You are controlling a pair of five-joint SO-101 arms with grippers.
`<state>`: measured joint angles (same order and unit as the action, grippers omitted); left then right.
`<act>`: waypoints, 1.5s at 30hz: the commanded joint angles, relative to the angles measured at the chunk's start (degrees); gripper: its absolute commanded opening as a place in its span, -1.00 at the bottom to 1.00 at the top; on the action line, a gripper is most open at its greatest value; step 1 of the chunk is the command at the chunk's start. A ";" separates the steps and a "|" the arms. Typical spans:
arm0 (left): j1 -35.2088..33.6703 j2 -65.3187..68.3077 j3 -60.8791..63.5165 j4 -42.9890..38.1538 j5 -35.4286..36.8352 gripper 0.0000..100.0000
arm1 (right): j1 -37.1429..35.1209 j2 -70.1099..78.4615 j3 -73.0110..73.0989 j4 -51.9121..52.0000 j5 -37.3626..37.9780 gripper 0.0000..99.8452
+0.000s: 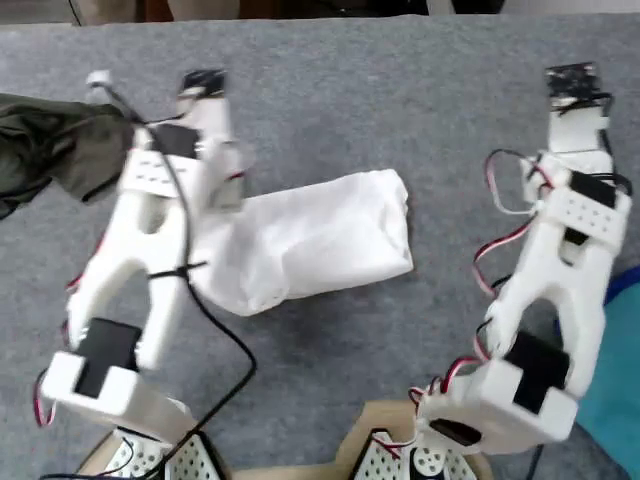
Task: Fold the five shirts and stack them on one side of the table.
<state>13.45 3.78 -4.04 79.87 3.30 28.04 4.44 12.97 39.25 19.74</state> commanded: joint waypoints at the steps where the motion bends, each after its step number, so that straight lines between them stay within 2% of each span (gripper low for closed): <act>1: 8.44 2.77 -8.53 2.37 2.64 -0.96 | 3.82 4.97 -7.08 -0.97 -0.53 -0.99; 6: 14.86 12.97 -19.96 5.36 5.98 -0.96 | 5.32 9.80 -11.21 0.70 -0.62 -0.99; 15: 19.78 30.37 -50.11 9.93 6.15 -0.96 | 5.32 10.51 -12.09 1.23 -0.62 -0.99; 22: 24.26 42.33 -66.90 12.57 8.09 -0.96 | 5.41 10.59 -12.09 0.97 -0.53 -0.99; 29: 25.32 48.04 -74.37 12.13 10.20 -0.96 | 5.41 10.59 -12.00 1.14 -0.44 -0.99; 39: 25.67 51.38 -73.67 5.54 11.34 -0.95 | 5.05 10.59 -11.82 1.32 -0.09 -0.99; 43: 25.32 51.56 -73.58 7.21 11.69 -0.69 | 4.97 10.59 -11.82 1.41 -0.09 -0.99; 45: 24.62 51.56 -73.85 8.53 13.98 -0.64 | 4.88 10.59 -11.82 1.41 -0.09 -0.99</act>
<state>38.51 56.09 -74.99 87.16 14.99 32.62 15.25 3.74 40.31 19.56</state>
